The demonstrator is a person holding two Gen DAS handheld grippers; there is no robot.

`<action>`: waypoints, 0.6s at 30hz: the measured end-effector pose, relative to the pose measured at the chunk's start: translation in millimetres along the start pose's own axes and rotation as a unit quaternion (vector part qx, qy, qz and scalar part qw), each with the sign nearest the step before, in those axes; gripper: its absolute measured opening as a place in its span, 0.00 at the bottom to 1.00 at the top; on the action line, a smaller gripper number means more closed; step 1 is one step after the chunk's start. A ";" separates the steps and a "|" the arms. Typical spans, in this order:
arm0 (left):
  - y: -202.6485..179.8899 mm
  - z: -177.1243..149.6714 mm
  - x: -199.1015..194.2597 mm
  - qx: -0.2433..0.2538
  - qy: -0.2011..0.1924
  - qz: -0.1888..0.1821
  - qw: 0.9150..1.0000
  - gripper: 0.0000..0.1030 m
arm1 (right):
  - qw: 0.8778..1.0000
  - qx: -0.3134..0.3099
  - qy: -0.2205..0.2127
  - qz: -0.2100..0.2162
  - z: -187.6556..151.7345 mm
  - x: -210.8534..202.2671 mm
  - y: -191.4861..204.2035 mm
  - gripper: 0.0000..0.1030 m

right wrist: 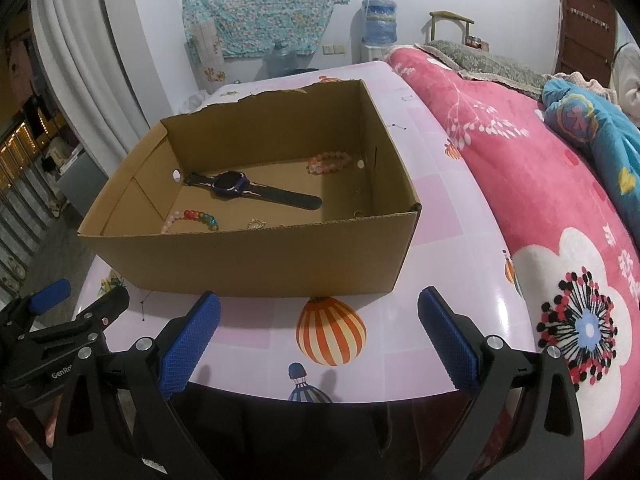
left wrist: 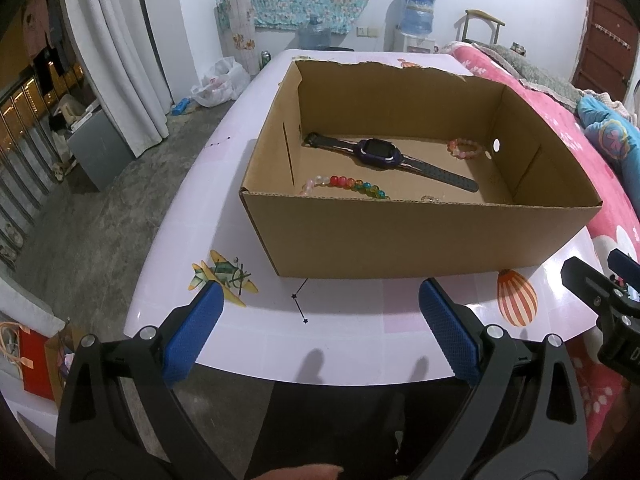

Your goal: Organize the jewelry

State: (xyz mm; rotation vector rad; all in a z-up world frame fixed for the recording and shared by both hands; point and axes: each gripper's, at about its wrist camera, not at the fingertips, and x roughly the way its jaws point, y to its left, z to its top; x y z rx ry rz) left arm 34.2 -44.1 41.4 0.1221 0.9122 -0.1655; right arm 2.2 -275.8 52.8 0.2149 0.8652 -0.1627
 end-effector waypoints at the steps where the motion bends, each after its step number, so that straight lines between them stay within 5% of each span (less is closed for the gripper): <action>1: -0.2 -0.5 0.1 0.000 0.000 0.000 1.000 0.92 | 1.000 0.000 0.001 0.000 -0.1 0.9 -0.3 0.93; 18: -1.0 0.0 1.6 -0.004 0.004 0.001 1.000 0.92 | 1.000 0.000 0.001 0.001 -0.4 1.3 -0.7 0.93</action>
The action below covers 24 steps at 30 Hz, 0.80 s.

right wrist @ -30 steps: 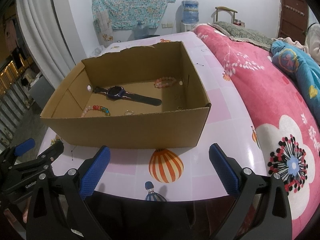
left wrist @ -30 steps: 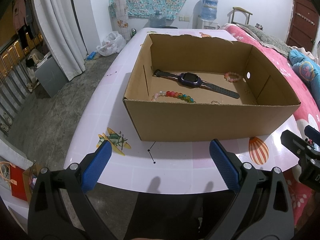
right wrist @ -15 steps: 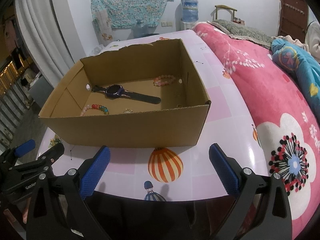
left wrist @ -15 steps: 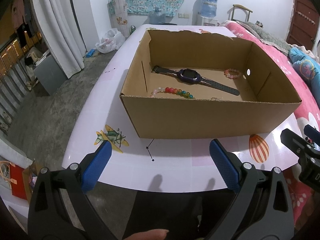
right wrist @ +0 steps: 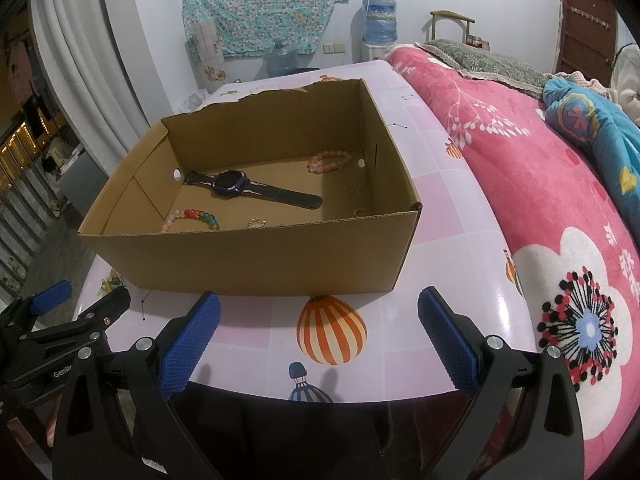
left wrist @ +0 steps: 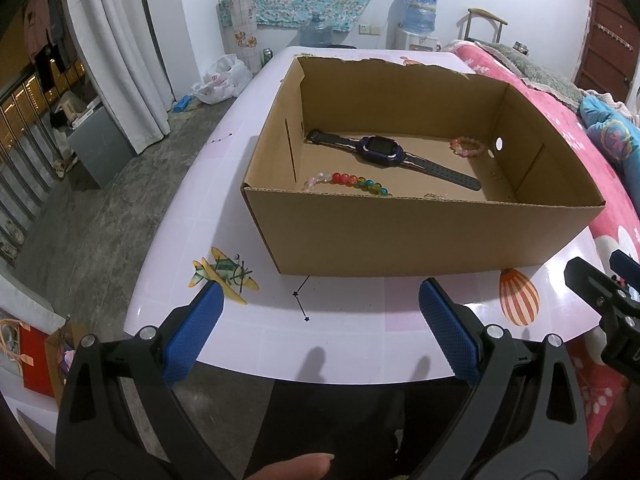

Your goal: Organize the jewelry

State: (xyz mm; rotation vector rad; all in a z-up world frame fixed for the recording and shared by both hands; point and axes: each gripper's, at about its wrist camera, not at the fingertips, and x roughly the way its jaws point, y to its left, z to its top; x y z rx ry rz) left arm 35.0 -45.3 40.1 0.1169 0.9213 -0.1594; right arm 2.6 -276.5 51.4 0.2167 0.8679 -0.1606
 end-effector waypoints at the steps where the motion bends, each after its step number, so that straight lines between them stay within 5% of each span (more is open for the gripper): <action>1: 0.1 0.2 0.0 0.000 -0.001 0.000 1.000 0.92 | 1.000 0.000 0.000 0.000 0.2 0.0 -0.1 0.93; 24: 1.5 -0.8 1.5 -0.011 0.003 0.003 1.000 0.92 | 1.000 -0.005 0.000 0.000 2.5 -1.0 3.6 0.93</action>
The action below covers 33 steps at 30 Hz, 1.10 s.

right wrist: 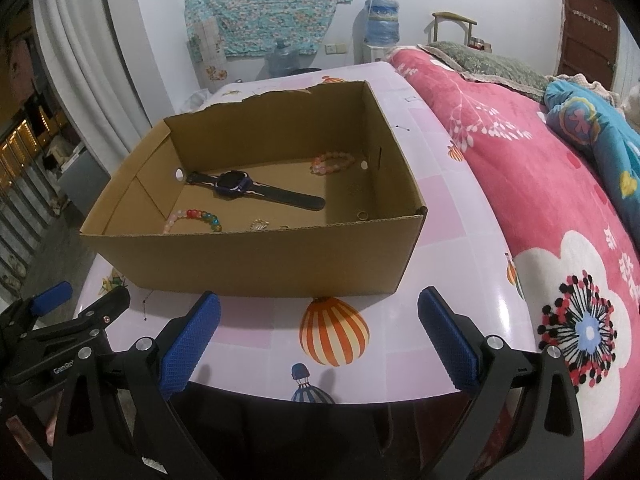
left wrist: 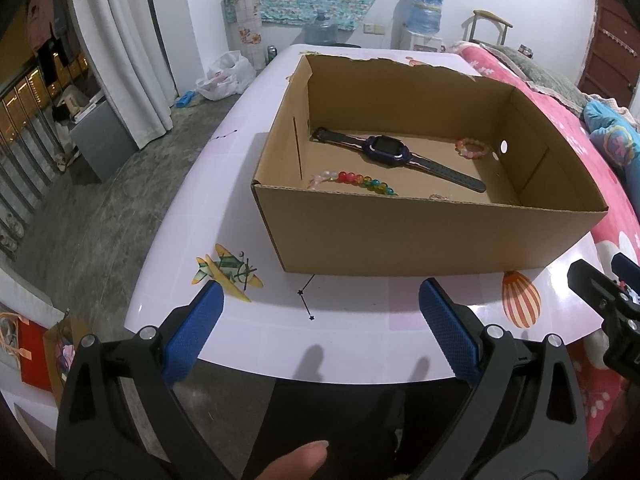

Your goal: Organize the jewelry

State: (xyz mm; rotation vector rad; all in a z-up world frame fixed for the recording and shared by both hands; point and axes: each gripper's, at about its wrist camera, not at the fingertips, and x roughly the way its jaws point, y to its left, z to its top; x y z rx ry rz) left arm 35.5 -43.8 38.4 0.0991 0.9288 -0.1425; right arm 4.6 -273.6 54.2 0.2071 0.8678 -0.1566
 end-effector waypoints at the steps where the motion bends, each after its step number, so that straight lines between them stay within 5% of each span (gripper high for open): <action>1: 0.0 0.0 0.0 0.000 0.000 0.000 1.000 0.92 | 1.000 0.000 0.000 0.000 -0.2 -0.1 -0.1 0.93; 33: -3.1 -1.0 -1.2 0.015 -0.008 0.008 1.000 0.92 | 1.000 0.006 -0.003 -0.002 -0.3 -4.3 -7.5 0.93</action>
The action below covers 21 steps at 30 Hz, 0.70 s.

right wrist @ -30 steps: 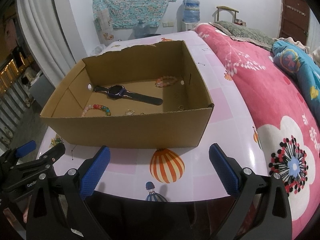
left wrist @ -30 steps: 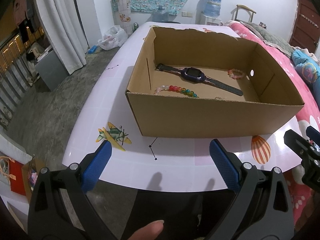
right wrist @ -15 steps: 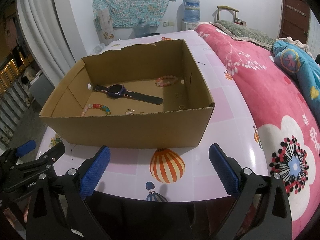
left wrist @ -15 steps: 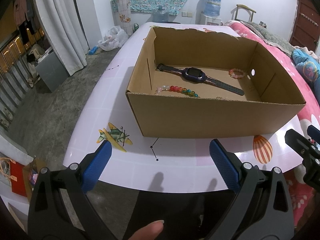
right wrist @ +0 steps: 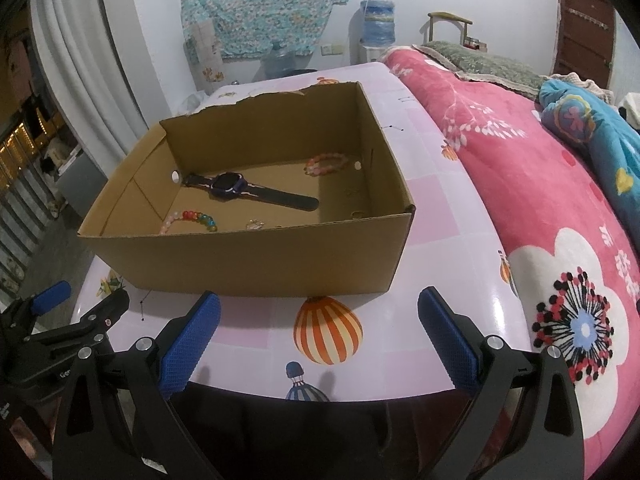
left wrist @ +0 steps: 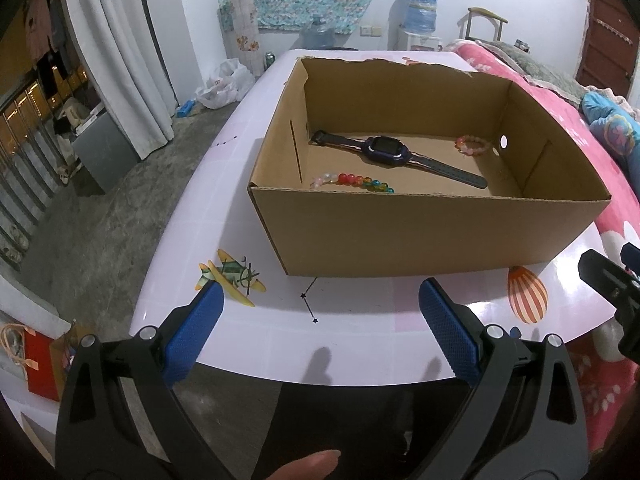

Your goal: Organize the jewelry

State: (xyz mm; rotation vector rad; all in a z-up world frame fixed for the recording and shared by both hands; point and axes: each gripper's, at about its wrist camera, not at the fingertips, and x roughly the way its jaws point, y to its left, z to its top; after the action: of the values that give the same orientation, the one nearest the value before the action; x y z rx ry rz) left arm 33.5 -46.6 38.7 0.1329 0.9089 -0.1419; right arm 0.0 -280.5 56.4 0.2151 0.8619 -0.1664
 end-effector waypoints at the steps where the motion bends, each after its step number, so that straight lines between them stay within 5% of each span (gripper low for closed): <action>1: -0.8 -0.3 -0.3 0.001 0.000 0.000 1.000 0.92 | 1.000 0.000 0.000 0.000 -0.3 -0.6 -0.5 0.93; 21: -0.5 -0.5 -5.6 -0.006 -0.006 0.002 1.000 0.92 | 1.000 -0.001 -0.001 0.003 -1.2 -2.1 -0.1 0.93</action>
State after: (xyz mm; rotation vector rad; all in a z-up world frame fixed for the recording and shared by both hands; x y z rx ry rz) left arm 29.5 -46.6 42.8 0.1221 0.8985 -0.1338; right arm -2.3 -280.2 57.3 0.2146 0.8599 -0.1602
